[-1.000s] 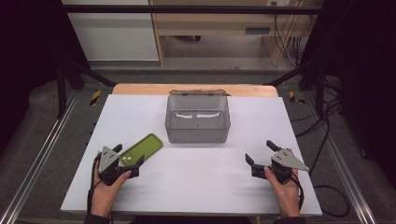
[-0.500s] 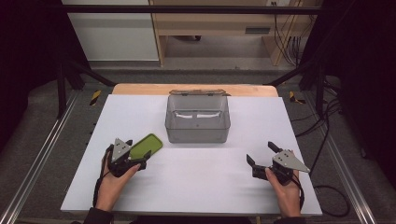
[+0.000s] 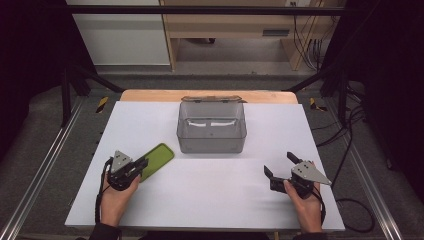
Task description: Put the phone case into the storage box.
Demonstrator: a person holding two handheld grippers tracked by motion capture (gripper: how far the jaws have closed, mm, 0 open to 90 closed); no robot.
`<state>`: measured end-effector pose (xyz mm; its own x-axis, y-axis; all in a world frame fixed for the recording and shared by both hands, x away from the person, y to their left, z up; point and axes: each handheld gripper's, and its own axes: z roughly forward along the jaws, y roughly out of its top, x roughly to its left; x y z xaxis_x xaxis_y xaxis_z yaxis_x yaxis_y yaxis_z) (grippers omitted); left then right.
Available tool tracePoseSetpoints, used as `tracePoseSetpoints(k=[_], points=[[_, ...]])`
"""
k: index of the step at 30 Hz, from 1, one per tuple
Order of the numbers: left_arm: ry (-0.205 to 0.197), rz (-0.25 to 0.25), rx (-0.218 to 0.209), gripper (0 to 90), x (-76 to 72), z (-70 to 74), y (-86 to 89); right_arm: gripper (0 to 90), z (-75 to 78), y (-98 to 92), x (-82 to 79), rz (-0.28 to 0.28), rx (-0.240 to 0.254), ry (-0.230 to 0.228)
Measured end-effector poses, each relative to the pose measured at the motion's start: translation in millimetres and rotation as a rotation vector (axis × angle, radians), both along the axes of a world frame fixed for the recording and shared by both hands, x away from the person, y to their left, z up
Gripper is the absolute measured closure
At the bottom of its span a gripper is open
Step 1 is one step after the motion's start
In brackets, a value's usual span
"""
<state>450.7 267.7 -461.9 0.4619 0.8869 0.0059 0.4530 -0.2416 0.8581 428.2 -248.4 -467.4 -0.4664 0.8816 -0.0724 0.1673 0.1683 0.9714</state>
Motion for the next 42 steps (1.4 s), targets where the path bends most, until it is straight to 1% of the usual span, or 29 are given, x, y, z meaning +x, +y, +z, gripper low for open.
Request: tracePoseSetpoints(k=[2, 3, 5, 6, 7, 8, 10, 11, 12, 13, 14, 15, 16, 17, 18, 19, 21, 22, 24, 28, 29, 31, 33, 34, 36, 38, 40, 41, 42], points=[[0.033, 0.009, 0.007, 89.0, -0.6, -0.8, 0.8, 6.1, -0.3, 0.5, -0.1, 0.003, 0.0, 0.003], [0.048, 0.011, 0.005, 90.0, -1.1, -1.0, 1.2, 6.1, -0.5, 0.9, 0.0, 0.005, -0.001, 0.004], [0.057, 0.015, 0.014, 90.0, -1.8, -0.8, 1.4, 6.1, -0.8, 1.7, 0.2, 0.008, -0.006, 0.005], [0.071, 0.018, 0.027, 90.0, -3.8, -0.6, 0.5, 6.1, -0.8, 1.9, 0.4, 0.011, -0.007, 0.007], [0.071, 0.018, 0.027, 90.0, -3.8, -0.6, 0.5, 6.1, -0.8, 1.9, 0.4, 0.011, -0.007, 0.007], [0.087, 0.016, 0.034, 90.0, -7.0, -0.9, 1.1, 6.1, -1.2, 2.0, 1.2, 0.012, -0.009, 0.01], [0.096, 0.013, 0.038, 90.0, -8.7, -1.9, 1.3, 6.2, -1.4, 2.1, 1.3, 0.012, -0.01, 0.013], [0.099, 0.013, 0.032, 90.0, -9.3, -2.8, 1.4, 6.2, -1.6, 2.5, 1.2, 0.015, -0.01, 0.017], [0.099, 0.009, 0.009, 90.0, -8.7, -3.9, 1.8, 6.3, -1.8, 3.1, 1.1, 0.02, -0.015, 0.014], [0.11, 0.005, -0.021, 90.0, -3.9, -5.3, -0.8, 6.4, -2.1, 3.7, 1.2, 0.023, -0.017, 0.015], [0.107, 0.002, -0.015, 90.0, 0.0, -5.0, -3.7, 6.4, -2.3, 4.2, 1.3, 0.023, -0.018, 0.018], [0.107, 0.002, -0.015, 90.0, 0.0, -5.0, -3.7, 6.4, -2.3, 4.2, 1.3, 0.023, -0.018, 0.018], [0.107, -0.008, 0.001, 90.0, 9.0, -2.9, -9.2, 6.5, -2.6, 4.9, 1.0, 0.025, -0.023, 0.022], [0.107, -0.008, 0.001, 90.0, 9.0, -2.9, -9.2, 6.5, -2.6, 4.9, 1.0, 0.025, -0.023, 0.022], [0.11, -0.012, 0.007, 90.0, 16.1, -1.7, -12.2, 6.6, -2.7, 5.0, 0.5, 0.026, -0.027, 0.021], [0.112, -0.019, 0.019, 90.0, 19.3, -2.3, -13.6, 6.6, -2.5, 4.9, 0.1, 0.026, -0.029, 0.02], [0.136, -0.036, 0.023, 90.0, 25.6, -5.7, -15.7, 6.8, -2.3, 4.6, 0.2, 0.026, -0.029, 0.018], [0.141, -0.046, 0.03, 90.0, 28.9, -7.1, -16.6, 6.8, -2.7, 4.7, 0.7, 0.028, -0.028, 0.02], [0.159, -0.062, 0.061, 90.0, 36.0, -8.5, -19.7, 6.8, -3.7, 5.1, 2.0, 0.034, -0.036, 0.026], [0.172, -0.081, 0.09, 90.0, 50.3, -8.4, -25.7, 6.8, -4.4, 5.8, 1.7, 0.04, -0.051, 0.029], [0.18, -0.083, 0.104, 90.0, 51.6, -8.8, -26.3, 6.8, -4.3, 5.8, 1.4, 0.043, -0.051, 0.03], [0.2, -0.091, 0.104, 90.0, 52.8, -11.1, -26.9, 6.8, -4.8, 6.0, 1.4, 0.045, -0.053, 0.034], [0.201, -0.097, 0.106, 90.0, 53.1, -11.6, -27.6, 6.8, -5.0, 5.9, 2.0, 0.044, -0.053, 0.035], [0.201, -0.111, 0.096, 90.0, 53.1, -11.1, -29.1, 6.9, -4.5, 5.7, 3.2, 0.042, -0.043, 0.032], [0.213, -0.14, 0.09, 90.0, 52.9, -11.8, -31.1, 6.9, -4.9, 5.3, 3.4, 0.041, -0.045, 0.036], [0.207, -0.146, 0.103, 90.0, 52.3, -11.4, -32.4, 6.9, -5.2, 5.2, 2.8, 0.041, -0.05, 0.042], [0.206, -0.15, 0.104, 90.0, 52.3, -11.5, -32.5, 6.9, -4.6, 5.1, 1.7, 0.043, -0.047, 0.041], [0.208, -0.158, 0.098, 90.0, 52.4, -11.7, -32.4, 6.9, -4.6, 5.1, 1.7, 0.043, -0.047, 0.041], [0.2, -0.18, 0.1, 90.0, 50.5, -12.2, -33.8, 6.9, -4.7, 5.1, 0.4, 0.047, -0.048, 0.044]])
